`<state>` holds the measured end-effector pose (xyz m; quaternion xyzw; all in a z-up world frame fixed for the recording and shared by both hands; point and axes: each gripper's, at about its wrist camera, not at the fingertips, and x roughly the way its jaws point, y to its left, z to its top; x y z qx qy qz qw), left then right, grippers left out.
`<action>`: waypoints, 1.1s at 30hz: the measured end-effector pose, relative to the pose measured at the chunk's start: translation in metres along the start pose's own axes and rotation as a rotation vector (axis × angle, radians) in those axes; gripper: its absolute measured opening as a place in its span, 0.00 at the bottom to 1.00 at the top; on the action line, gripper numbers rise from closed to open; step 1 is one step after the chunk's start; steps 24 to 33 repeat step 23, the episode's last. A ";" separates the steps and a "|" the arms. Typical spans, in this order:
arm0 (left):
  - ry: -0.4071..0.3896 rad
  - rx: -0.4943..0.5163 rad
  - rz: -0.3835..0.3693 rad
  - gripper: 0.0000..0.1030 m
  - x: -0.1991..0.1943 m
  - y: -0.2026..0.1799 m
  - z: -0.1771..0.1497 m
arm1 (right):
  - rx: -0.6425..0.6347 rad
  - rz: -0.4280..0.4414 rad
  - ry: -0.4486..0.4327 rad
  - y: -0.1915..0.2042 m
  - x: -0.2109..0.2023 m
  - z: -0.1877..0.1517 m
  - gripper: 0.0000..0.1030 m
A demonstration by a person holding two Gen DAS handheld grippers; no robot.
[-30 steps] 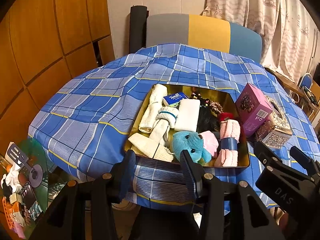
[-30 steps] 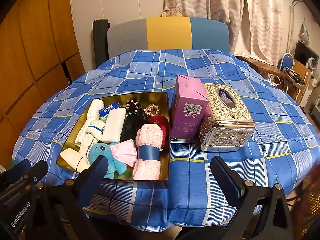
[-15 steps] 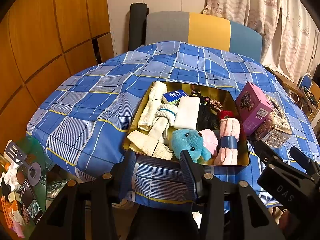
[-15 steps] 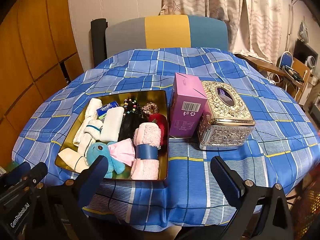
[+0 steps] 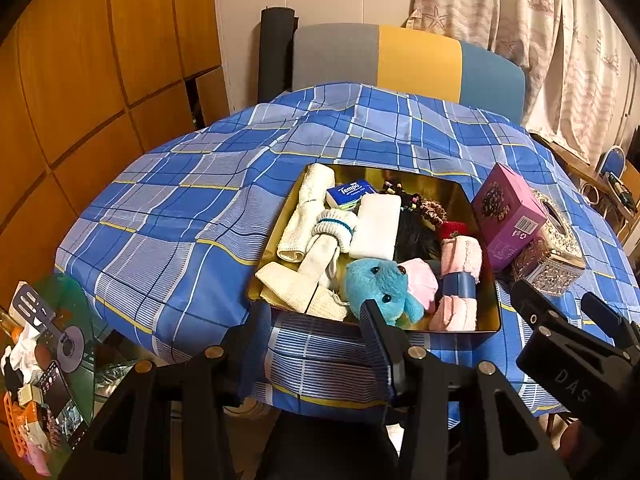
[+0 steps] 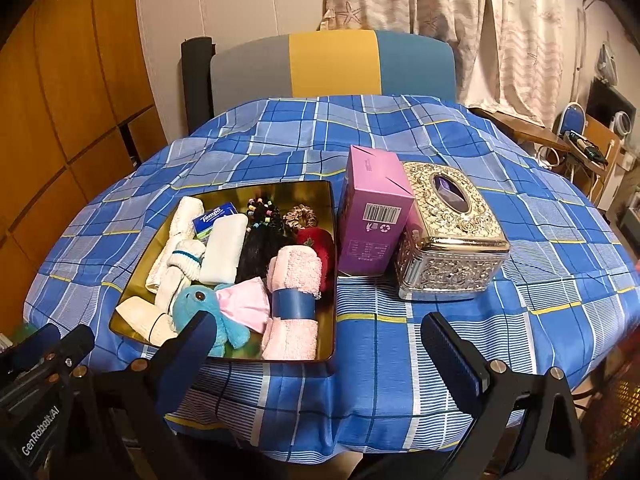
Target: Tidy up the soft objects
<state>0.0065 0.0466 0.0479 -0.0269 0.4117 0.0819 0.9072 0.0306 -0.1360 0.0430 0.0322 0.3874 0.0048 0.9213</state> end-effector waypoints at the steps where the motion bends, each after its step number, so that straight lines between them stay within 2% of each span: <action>1: 0.001 -0.001 -0.001 0.45 0.001 0.000 0.000 | 0.001 -0.002 0.000 0.000 0.000 0.000 1.00; 33: -0.001 0.008 0.011 0.45 0.004 0.002 0.000 | 0.016 -0.001 0.015 -0.002 0.005 0.000 1.00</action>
